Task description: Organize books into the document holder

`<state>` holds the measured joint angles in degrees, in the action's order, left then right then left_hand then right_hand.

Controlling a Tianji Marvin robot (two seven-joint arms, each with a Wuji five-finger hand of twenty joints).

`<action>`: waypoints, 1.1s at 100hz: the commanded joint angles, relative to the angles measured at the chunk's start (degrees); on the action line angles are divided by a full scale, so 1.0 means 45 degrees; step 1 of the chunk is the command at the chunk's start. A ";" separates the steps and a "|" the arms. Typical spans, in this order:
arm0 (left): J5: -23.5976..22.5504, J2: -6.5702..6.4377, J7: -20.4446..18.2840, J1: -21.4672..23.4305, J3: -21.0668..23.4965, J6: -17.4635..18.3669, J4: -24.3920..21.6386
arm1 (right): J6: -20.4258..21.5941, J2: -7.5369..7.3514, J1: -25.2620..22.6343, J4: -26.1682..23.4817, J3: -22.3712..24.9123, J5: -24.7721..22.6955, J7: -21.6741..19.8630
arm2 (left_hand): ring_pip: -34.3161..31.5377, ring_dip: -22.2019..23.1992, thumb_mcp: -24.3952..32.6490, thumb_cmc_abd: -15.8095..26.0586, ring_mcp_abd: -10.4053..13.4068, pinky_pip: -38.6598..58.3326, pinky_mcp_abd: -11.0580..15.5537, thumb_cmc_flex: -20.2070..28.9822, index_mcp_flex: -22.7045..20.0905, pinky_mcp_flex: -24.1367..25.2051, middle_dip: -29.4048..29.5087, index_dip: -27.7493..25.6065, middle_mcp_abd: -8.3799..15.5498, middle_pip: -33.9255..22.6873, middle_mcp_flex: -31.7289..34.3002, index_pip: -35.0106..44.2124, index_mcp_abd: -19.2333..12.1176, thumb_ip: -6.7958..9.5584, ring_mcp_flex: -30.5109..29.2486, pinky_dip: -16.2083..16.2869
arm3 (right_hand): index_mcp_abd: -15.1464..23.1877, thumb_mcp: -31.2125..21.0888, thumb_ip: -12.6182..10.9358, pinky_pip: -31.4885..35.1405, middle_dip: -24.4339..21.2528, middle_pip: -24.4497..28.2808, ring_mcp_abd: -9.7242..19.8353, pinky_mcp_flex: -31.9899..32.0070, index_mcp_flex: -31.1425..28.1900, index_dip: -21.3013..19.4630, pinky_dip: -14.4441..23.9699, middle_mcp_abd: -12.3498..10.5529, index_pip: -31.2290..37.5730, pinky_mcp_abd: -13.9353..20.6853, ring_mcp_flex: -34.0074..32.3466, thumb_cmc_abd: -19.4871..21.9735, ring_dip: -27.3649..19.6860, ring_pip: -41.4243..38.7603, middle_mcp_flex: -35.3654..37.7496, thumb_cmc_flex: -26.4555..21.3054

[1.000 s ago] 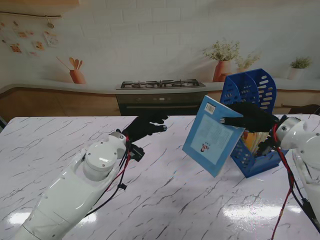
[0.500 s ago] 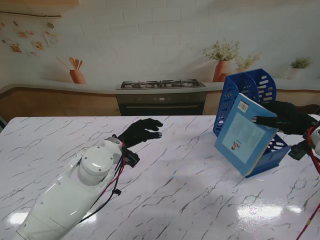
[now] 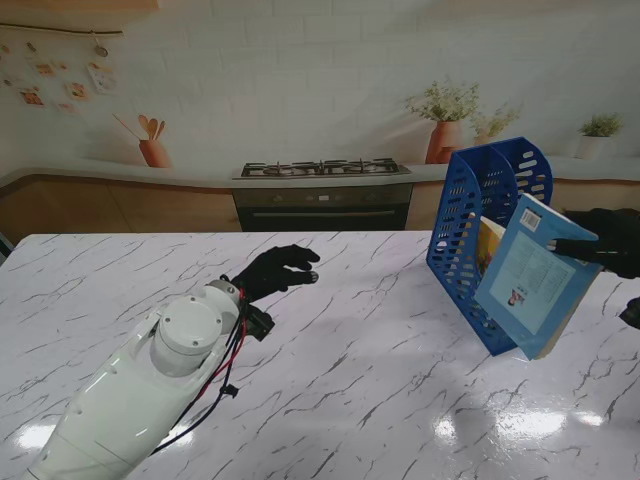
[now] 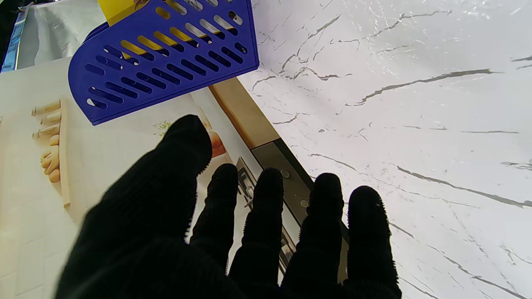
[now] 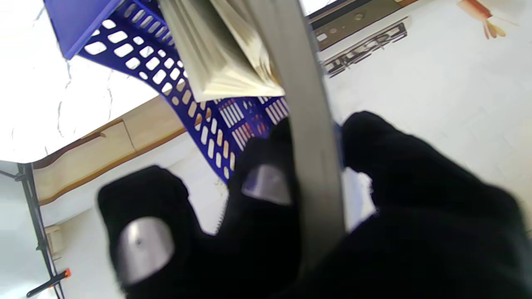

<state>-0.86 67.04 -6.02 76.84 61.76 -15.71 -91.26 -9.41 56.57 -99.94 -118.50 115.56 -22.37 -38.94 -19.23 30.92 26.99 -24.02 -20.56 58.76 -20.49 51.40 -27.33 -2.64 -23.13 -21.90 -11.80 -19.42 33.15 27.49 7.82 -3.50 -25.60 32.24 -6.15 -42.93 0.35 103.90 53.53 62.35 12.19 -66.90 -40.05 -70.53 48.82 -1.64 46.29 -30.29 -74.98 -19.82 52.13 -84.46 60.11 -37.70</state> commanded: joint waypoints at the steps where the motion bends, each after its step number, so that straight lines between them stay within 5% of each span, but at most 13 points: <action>1: 0.0022 0.0007 -0.0142 0.0084 -0.0009 0.0180 -0.0036 | -0.0059 -0.0009 -0.0100 -0.0204 0.0140 -0.0169 0.0088 | -0.0362 0.0144 -0.0198 0.0262 0.0172 0.0133 0.0282 0.0018 -0.0188 0.0153 -0.0142 -0.0178 0.0231 -0.0160 0.0142 0.0165 -0.0167 0.0371 -0.0199 0.0250 | 0.5067 -0.1566 -0.1745 0.3573 0.0377 0.0931 0.1924 -0.0725 -0.0778 -0.0837 0.0309 -0.0932 0.2794 0.7296 -0.0275 0.2241 0.0242 -0.0839 0.0253 -0.1660; 38: 0.0080 0.0015 -0.0164 0.0085 -0.0060 0.0180 0.0075 | -0.0013 0.0165 0.0336 0.0203 0.0002 -0.1163 0.0980 | -0.0362 0.0151 -0.0201 0.0293 0.0170 0.0087 0.0301 0.0032 -0.0214 0.0179 -0.0118 -0.0222 0.0259 -0.0146 0.0145 0.0242 -0.0171 0.0367 -0.0193 0.0268 | 0.5147 -0.1460 -0.1713 0.3573 0.0442 0.0890 0.1943 -0.0731 -0.0726 -0.0933 0.0366 -0.1020 0.2703 0.7291 -0.0277 0.2305 0.0245 -0.0854 0.0164 -0.1676; 110: 0.0013 -0.0009 -0.0136 0.0314 0.0118 0.0038 -0.0043 | 0.0922 0.0888 0.2534 0.3090 -0.3057 -0.2345 0.4937 | -0.0340 0.0141 -0.0246 0.0338 0.0221 0.0035 0.0341 0.0024 -0.0209 0.0187 -0.0098 -0.0218 0.0276 -0.0138 0.0114 0.0241 -0.0180 0.0364 -0.0176 0.0264 | 0.5460 -0.1141 -0.1565 0.3573 0.0552 0.0800 0.1913 -0.0693 -0.0626 -0.0958 0.0228 -0.1270 0.2811 0.7021 -0.0275 0.2477 0.0231 -0.0857 0.0116 -0.1750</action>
<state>-0.96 66.89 -6.03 77.90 62.30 -16.50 -91.32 -5.83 59.41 -89.05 -105.51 102.76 -32.95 -18.00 -19.24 30.93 26.99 -24.01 -20.55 58.76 -20.35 51.40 -27.33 -2.63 -23.13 -21.99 -11.80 -19.42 33.15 28.06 7.82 -3.50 -25.60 32.48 -4.89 -40.60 0.32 103.90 54.67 62.59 13.05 -66.93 -40.06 -70.53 49.46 -2.53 46.78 -30.26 -75.01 -18.55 52.15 -84.52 60.11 -37.69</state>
